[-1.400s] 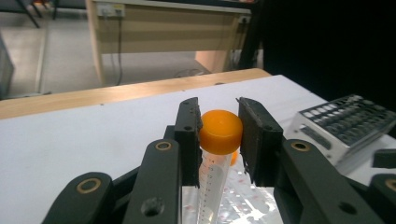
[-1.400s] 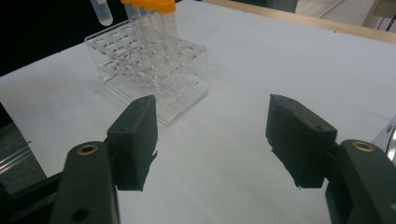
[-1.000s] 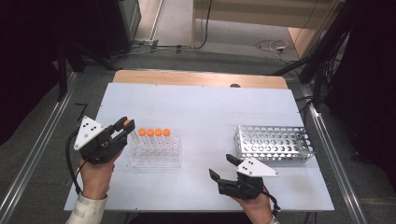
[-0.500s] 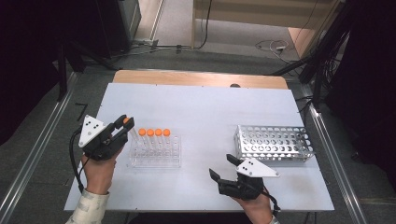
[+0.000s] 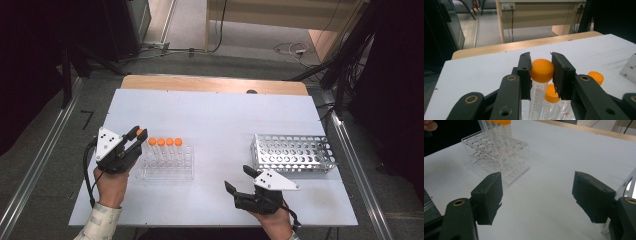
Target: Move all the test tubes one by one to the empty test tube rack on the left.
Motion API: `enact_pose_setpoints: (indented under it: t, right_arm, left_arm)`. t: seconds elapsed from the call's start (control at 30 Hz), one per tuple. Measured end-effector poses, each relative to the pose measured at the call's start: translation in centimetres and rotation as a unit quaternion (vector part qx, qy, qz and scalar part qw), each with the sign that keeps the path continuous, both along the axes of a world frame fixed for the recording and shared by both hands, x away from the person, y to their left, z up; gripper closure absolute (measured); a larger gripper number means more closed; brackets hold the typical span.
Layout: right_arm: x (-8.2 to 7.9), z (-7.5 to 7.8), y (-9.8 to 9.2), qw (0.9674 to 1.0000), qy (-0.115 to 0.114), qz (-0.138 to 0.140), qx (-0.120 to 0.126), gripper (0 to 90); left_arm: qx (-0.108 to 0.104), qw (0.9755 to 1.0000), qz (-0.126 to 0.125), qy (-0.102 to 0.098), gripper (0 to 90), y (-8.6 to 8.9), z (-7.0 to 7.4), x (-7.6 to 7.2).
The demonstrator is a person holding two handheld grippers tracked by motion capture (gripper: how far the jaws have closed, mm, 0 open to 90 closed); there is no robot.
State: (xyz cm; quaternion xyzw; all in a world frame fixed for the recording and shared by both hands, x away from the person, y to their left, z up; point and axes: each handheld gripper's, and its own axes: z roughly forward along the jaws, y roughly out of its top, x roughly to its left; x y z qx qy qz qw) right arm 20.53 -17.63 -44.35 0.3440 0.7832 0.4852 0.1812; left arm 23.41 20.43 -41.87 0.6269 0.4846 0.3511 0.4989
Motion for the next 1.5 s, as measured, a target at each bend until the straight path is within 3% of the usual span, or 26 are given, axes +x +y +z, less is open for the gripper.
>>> enact_pose_setpoints:
  t: [0.3, 0.67, 0.97, 1.5]
  right_arm:
    - [0.0, 0.0, 0.0, 1.0000, 0.000, -0.001, 0.000, 23.0]
    - [0.0, 0.0, 0.0, 1.0000, 0.001, -0.001, 0.000, 23.0]
    - [0.0, 0.0, -0.1, 1.0000, 0.001, -0.002, 0.001, 23.1]
    - [0.0, 0.0, -0.2, 1.0000, 0.000, -0.003, 0.000, 23.1]
  left_arm:
    - [-0.001, 0.9999, 0.000, 0.012, 69.1, -0.1, -1.0, 0.1]
    - [-0.025, 0.9993, -0.003, 0.026, 67.9, 0.1, -1.5, 0.2]
    - [-0.038, 0.9986, -0.011, 0.035, 56.8, 0.1, -1.5, 0.2]
    - [-0.050, 0.9983, -0.010, 0.029, 50.0, 0.3, -1.1, -0.2]
